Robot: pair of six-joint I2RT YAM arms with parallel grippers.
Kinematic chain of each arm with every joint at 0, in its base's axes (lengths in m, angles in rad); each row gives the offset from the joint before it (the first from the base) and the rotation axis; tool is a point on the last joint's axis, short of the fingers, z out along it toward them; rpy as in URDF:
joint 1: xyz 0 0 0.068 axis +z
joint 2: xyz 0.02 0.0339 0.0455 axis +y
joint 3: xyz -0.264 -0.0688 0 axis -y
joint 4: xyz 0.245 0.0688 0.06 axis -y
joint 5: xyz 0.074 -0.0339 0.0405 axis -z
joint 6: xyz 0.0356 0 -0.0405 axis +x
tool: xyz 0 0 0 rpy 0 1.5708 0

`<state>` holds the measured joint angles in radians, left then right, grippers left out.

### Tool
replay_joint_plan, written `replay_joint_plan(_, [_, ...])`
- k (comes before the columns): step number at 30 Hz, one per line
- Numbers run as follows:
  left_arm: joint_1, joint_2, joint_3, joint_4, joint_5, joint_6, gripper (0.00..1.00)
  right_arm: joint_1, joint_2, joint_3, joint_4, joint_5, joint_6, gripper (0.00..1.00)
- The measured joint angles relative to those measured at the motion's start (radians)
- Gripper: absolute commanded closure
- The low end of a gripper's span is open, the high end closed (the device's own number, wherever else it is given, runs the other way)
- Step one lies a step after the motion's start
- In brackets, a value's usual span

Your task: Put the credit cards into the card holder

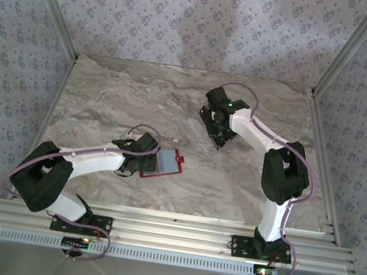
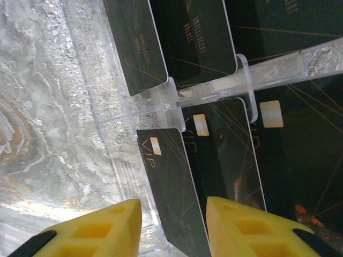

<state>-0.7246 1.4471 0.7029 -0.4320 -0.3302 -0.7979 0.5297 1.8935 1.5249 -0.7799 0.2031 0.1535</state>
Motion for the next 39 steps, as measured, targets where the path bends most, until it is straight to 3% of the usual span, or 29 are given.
replay_joint_plan(14, [0.005,0.000,0.000,0.000,0.000,0.001,0.00,0.023,0.037,0.000,-0.007,0.047,-0.039,0.66])
replay_joint_plan(39, [0.006,0.000,0.000,0.002,0.000,0.004,0.00,0.026,0.008,0.000,-0.007,0.111,-0.064,0.64])
